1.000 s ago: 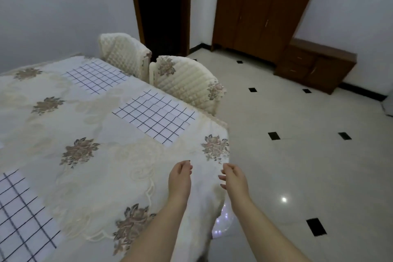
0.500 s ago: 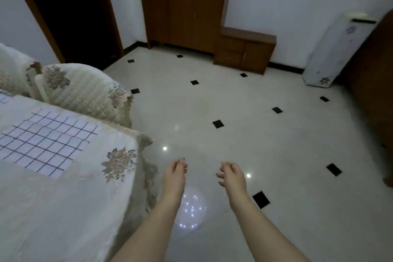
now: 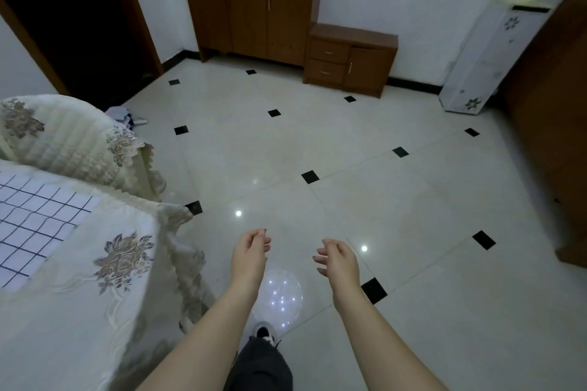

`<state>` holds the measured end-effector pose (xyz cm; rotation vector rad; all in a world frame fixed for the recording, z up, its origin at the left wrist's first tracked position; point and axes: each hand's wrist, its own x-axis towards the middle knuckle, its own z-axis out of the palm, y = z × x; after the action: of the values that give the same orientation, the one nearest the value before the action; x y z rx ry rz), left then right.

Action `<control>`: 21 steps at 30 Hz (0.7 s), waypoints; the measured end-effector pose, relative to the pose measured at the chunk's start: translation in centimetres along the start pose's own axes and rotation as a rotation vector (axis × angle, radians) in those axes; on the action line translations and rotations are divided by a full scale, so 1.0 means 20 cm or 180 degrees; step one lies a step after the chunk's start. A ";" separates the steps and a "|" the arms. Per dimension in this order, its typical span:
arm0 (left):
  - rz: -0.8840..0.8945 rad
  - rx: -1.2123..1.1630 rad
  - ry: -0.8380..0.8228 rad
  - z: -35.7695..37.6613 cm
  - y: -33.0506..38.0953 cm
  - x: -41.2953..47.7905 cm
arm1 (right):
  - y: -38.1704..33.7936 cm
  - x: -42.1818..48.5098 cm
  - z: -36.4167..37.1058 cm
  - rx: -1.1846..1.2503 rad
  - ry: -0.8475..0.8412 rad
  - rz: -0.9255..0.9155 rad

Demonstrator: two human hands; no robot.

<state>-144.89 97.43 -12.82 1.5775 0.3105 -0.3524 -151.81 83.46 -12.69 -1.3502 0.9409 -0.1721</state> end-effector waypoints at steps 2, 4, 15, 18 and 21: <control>-0.0015 -0.0010 0.0030 0.03 0.01 0.05 | -0.02 0.06 0.01 -0.0025 -0.0033 0.0022; -0.0023 -0.0015 0.0079 0.06 0.02 0.12 | -0.04 0.14 0.04 -0.0055 -0.0070 0.0034; -0.0072 -0.0310 0.0345 0.26 0.22 0.76 | -0.37 0.77 0.35 -0.0408 -0.0367 -0.0025; -0.0070 -0.0388 0.0481 0.27 0.33 0.94 | -0.52 0.92 0.51 -0.0503 -0.0533 -0.0131; -0.0012 -0.0377 0.0664 0.23 0.44 1.07 | -0.63 1.01 0.70 -0.0547 -0.0766 -0.0217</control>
<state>-121.90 92.15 -13.56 1.4992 0.4866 -0.1688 -124.67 78.44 -12.17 -1.5247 0.7198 0.0207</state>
